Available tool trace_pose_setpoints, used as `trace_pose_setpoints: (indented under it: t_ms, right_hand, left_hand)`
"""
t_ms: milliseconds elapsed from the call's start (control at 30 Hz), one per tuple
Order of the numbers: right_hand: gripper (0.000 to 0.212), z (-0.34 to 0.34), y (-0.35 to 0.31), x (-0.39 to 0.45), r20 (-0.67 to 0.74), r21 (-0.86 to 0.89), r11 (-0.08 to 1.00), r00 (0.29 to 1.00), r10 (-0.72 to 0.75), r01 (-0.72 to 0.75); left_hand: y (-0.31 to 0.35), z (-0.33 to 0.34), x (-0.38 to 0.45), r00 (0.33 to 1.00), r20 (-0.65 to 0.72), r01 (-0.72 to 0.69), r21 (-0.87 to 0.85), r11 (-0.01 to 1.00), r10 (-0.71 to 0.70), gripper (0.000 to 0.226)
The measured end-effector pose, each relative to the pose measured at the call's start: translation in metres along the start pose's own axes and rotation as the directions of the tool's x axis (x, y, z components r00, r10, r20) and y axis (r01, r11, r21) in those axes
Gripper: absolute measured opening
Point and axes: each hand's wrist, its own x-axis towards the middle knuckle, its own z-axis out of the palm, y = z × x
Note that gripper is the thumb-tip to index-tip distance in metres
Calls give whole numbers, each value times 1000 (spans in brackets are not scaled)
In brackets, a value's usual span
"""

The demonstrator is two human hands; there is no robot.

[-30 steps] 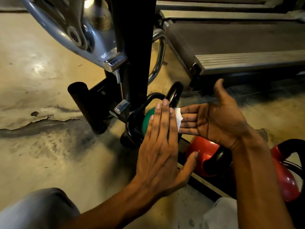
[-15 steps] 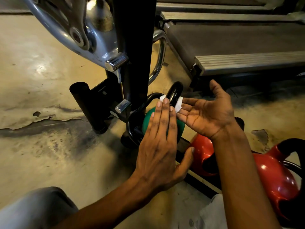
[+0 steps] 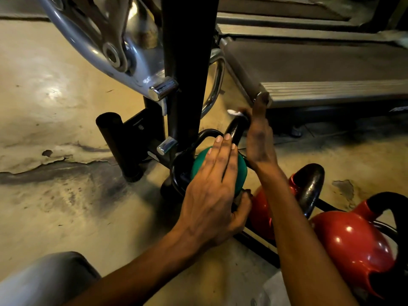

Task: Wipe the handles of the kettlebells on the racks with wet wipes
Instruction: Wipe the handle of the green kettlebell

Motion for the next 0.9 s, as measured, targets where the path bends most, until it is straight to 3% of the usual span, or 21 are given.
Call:
trace_pose_setpoints:
  t_ms: [67, 200, 333, 433, 533, 633, 767, 900]
  right_hand:
    - [94, -9, 2, 6, 40, -18, 998, 997, -59, 60]
    - [93, -21, 17, 7, 37, 164, 981, 992, -117, 109]
    - [83, -18, 19, 6, 29, 76, 984, 986, -165, 163]
    - [86, -24, 26, -3, 71, 143, 970, 975, -208, 197]
    - [84, -21, 27, -6, 55, 81, 969, 970, -236, 231]
    - [98, -15, 24, -6, 135, -22, 943, 935, -328, 333]
    - [84, -25, 28, -13, 115, 69, 929, 922, -370, 364]
    - [81, -18, 24, -15, 179, -118, 913, 913, -367, 391]
  left_hand:
    - [-5, 0, 0, 1000, -4, -17, -12, 1000, 17, 82]
    - [-11, 0, 1, 998, -24, -54, -14, 998, 53, 79]
    - [-9, 2, 1, 998, -36, -44, -36, 998, 42, 80]
    - [-9, 2, 1, 997, -53, -55, -59, 997, 52, 78]
    - [-8, 1, 2, 997, -70, -41, -95, 995, 35, 77]
    - [-10, 1, 3, 994, -109, -37, -148, 988, 21, 74]
    - [-15, -2, 2, 986, -166, -46, -192, 980, 14, 68]
    - [-13, 2, -2, 987, -161, -42, -186, 982, 11, 70]
